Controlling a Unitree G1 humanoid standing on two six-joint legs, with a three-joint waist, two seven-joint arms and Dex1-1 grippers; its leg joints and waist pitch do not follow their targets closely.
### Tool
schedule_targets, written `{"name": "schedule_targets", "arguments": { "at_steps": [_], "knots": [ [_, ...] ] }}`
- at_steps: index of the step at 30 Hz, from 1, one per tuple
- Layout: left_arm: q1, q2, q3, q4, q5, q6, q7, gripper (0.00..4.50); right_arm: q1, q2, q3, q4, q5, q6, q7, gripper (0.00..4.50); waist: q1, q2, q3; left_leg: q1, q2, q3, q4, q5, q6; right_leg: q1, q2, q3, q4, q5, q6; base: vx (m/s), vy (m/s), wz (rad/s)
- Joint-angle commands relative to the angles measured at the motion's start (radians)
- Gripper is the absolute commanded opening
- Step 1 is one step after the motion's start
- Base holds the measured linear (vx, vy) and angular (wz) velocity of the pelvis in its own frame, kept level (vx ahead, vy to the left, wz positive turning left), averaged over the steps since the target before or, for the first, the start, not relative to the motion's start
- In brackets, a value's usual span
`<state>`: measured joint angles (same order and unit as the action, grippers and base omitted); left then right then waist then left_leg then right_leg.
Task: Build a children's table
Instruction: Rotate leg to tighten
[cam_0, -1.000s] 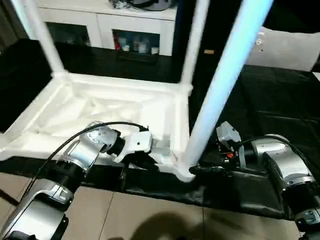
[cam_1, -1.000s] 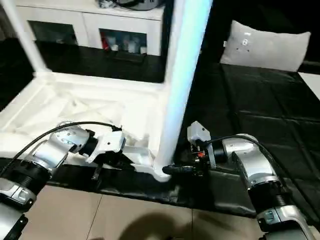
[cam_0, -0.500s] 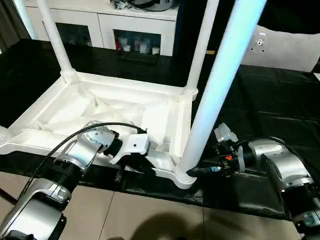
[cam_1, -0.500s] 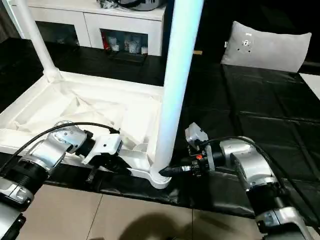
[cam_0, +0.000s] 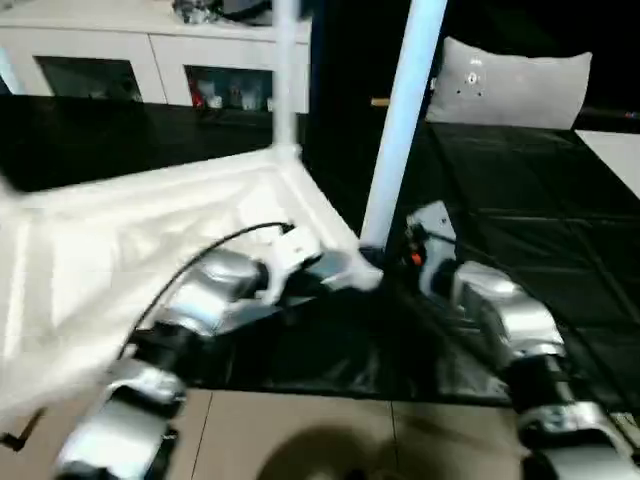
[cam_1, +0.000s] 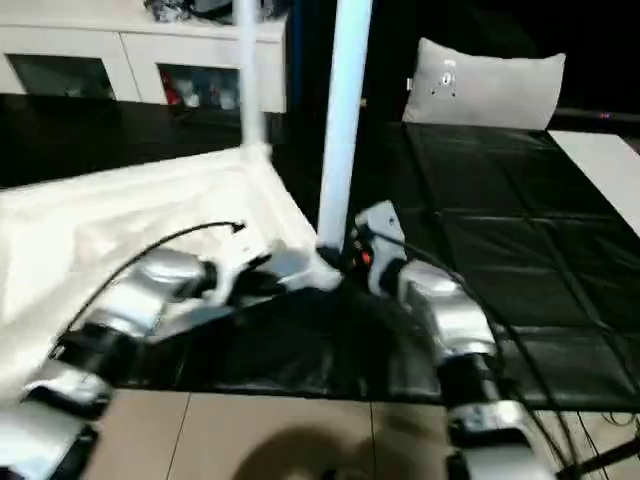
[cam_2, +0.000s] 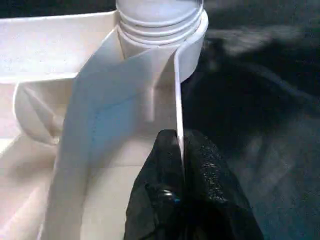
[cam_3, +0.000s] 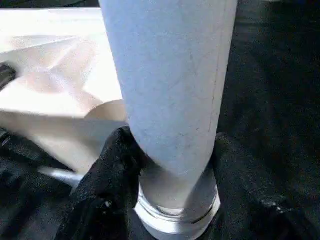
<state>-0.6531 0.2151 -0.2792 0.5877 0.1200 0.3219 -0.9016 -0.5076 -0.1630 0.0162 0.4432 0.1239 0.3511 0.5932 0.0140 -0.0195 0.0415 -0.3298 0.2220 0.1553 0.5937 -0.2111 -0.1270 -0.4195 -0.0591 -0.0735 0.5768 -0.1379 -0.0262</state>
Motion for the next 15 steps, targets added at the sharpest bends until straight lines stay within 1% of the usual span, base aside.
{"name": "schedule_targets", "arguments": {
  "at_steps": [1, 2, 3, 4, 5, 7, 9, 10, 11, 12, 13, 14, 15],
  "knots": [
    [-0.016, -0.056, -0.020, -0.050, -0.015, -0.011, 0.015, 0.00, -0.002, 0.034, 0.042, 0.008, 0.000, -0.009, 0.004, 1.94, 0.008, -0.007, -0.057, -0.016, -0.016, 0.015, -0.067, -0.185, 0.067, 0.055, -0.053, 0.023, -0.091, -0.521, -0.080, 0.000, 0.000, 0.00],
    [-0.016, -0.057, -0.021, -0.051, -0.014, -0.010, 0.017, 0.00, -0.002, 0.035, 0.043, 0.008, 0.000, -0.012, 0.004, 2.27, 0.009, -0.006, -0.059, -0.017, -0.014, 0.014, -0.068, -0.179, 0.069, 0.057, -0.054, 0.024, -0.087, -0.505, -0.084, 0.000, 0.000, 0.00],
    [-0.014, -0.052, -0.025, -0.056, -0.006, -0.013, 0.016, 0.00, 0.005, 0.031, 0.044, 0.001, 0.007, -0.031, 0.023, 2.61, 0.011, -0.005, -0.060, -0.019, -0.011, 0.014, -0.070, -0.166, 0.074, 0.058, -0.054, 0.027, -0.082, -0.464, -0.097, 0.000, 0.000, 0.00],
    [-0.013, -0.049, -0.027, -0.059, -0.003, -0.014, 0.016, 0.00, 0.010, 0.028, 0.046, -0.005, 0.011, -0.037, 0.029, 2.61, 0.012, -0.004, -0.061, -0.021, -0.010, 0.014, -0.070, -0.156, 0.078, 0.060, -0.054, 0.029, -0.077, -0.425, -0.111, 0.000, 0.000, 0.00],
    [-0.012, -0.043, -0.028, -0.060, -0.001, -0.017, 0.014, 0.00, 0.015, 0.023, 0.045, -0.010, 0.015, -0.043, 0.036, 2.60, 0.013, -0.004, -0.061, -0.021, -0.009, 0.014, -0.070, -0.152, 0.079, 0.061, -0.055, 0.029, -0.075, -0.409, -0.118, 0.000, 0.000, 0.00],
    [-0.010, -0.016, -0.035, -0.060, 0.009, -0.038, -0.002, 0.00, 0.032, -0.002, 0.038, -0.028, 0.031, -0.073, 0.074, 2.88, 0.018, -0.004, -0.062, -0.020, -0.007, 0.016, -0.070, -0.142, 0.084, 0.063, -0.056, 0.033, -0.069, -0.360, -0.142, 0.000, 0.000, 0.00],
    [-0.008, -0.004, -0.041, -0.060, 0.011, -0.050, -0.013, 0.00, 0.038, -0.011, 0.034, -0.038, 0.042, -0.081, 0.096, 3.07, 0.023, -0.005, -0.063, -0.021, -0.008, 0.017, -0.070, -0.130, 0.090, 0.066, -0.056, 0.034, -0.066, -0.331, -0.153, 0.000, 0.000, 0.00],
    [-0.003, 0.033, -0.058, -0.056, 0.021, -0.090, -0.050, 0.00, 0.051, -0.040, 0.023, -0.059, 0.060, -0.098, 0.160, 3.07, 0.027, -0.001, -0.065, -0.020, -0.008, 0.016, -0.070, -0.128, 0.092, 0.068, -0.057, 0.034, -0.064, -0.317, -0.155, 0.000, 0.000, 0.00],
    [-0.003, 0.036, -0.060, -0.056, 0.022, -0.094, -0.054, 0.00, 0.052, -0.043, 0.022, -0.061, 0.062, -0.100, 0.166, 3.10, 0.026, -0.002, -0.064, -0.021, -0.007, 0.017, -0.070, -0.126, 0.096, 0.069, -0.056, 0.035, -0.064, -0.308, -0.158, 0.000, 0.000, 0.00],
    [0.003, 0.061, -0.070, -0.055, 0.027, -0.117, -0.086, 0.00, 0.060, -0.073, 0.025, -0.069, 0.065, -0.113, 0.218, 3.34, 0.026, -0.002, -0.063, -0.023, -0.007, 0.017, -0.070, -0.126, 0.097, 0.069, -0.056, 0.035, -0.062, -0.297, -0.164, 0.000, 0.000, 0.00],
    [0.007, 0.076, -0.077, -0.053, 0.030, -0.129, -0.107, 0.00, 0.063, -0.093, 0.029, -0.066, 0.065, -0.125, 0.248, 3.34, 0.027, -0.001, -0.064, -0.022, -0.006, 0.017, -0.070, -0.123, 0.096, 0.069, -0.057, 0.036, -0.061, -0.289, -0.169, 0.000, 0.000, 0.00],
    [0.012, 0.096, -0.088, -0.052, 0.036, -0.156, -0.134, 0.00, 0.067, -0.116, 0.032, -0.063, 0.067, -0.138, 0.286, 3.45, 0.029, 0.001, -0.063, -0.021, -0.005, 0.016, -0.070, -0.127, 0.097, 0.068, -0.058, 0.035, -0.061, -0.292, -0.172, 0.000, 0.000, 0.00],
    [0.021, 0.120, -0.100, -0.053, 0.035, -0.209, -0.179, 0.00, 0.071, -0.140, 0.036, -0.060, 0.072, -0.155, 0.330, 3.51, 0.027, 0.000, -0.062, -0.021, -0.004, 0.018, -0.070, -0.143, 0.097, 0.068, -0.057, 0.035, -0.062, -0.302, -0.172, 0.000, 0.000, 0.00]
  ]
}}
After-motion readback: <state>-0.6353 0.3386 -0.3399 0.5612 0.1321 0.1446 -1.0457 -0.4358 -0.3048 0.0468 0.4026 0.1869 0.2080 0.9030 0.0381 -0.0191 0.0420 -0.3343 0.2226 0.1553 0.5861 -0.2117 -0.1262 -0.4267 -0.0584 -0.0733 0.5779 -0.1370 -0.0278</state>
